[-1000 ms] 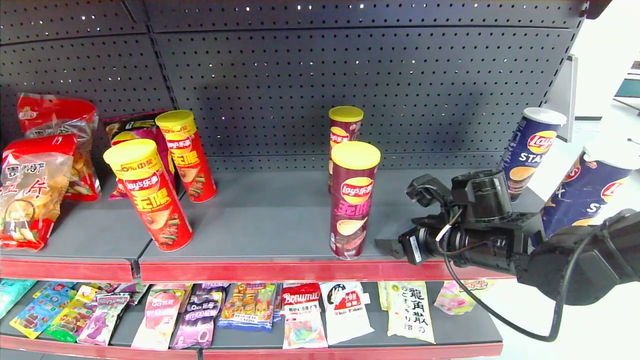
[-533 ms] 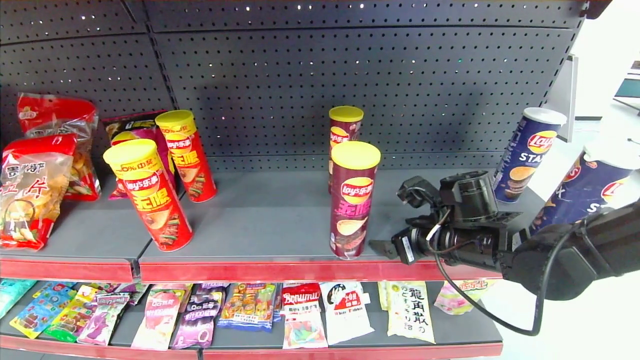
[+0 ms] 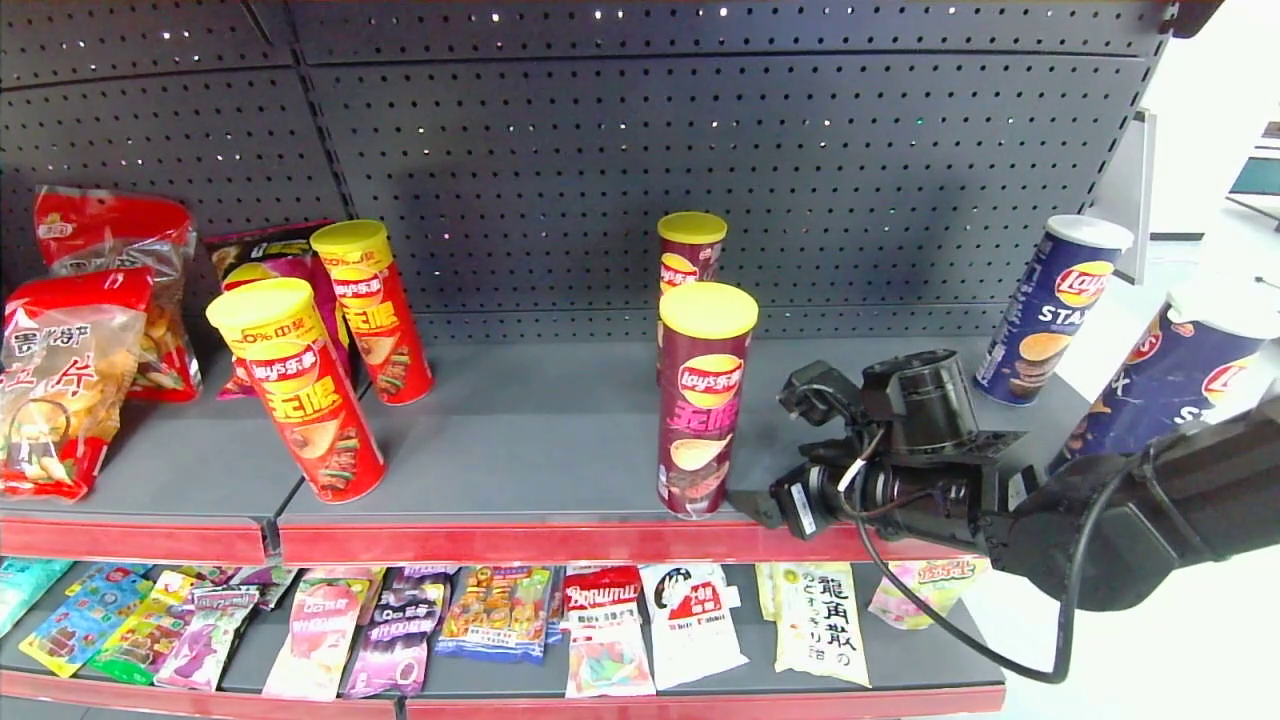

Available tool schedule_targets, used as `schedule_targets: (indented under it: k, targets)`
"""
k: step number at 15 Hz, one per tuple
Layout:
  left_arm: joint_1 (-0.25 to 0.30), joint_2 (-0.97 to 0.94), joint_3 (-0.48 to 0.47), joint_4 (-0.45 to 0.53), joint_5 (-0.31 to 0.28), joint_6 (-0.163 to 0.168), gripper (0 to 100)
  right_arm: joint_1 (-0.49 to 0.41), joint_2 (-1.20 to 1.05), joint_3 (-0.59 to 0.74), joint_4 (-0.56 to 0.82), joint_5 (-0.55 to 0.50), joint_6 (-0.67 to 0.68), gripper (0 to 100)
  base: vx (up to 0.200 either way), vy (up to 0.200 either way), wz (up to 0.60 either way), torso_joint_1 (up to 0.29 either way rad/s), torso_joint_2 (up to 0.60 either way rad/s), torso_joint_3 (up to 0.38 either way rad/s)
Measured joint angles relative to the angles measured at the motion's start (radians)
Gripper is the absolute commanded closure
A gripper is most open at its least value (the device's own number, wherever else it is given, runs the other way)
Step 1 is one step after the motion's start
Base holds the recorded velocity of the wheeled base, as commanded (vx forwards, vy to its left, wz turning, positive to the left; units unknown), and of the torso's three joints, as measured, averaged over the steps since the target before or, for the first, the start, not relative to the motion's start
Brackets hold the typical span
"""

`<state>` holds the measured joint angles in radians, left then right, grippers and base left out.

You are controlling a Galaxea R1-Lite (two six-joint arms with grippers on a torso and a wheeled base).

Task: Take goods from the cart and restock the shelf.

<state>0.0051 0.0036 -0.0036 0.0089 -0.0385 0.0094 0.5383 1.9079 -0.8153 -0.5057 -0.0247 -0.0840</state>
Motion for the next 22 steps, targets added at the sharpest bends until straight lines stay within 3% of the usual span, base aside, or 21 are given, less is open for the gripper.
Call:
schedule_targets:
  k: [22]
  targets:
    - [0.001,0.0,0.0,0.0,0.0,0.0,0,0.013,0.009,-0.015,0.0,-0.015,0.0,0,0.0,0.0,0.0,0.0,0.0,0.0]
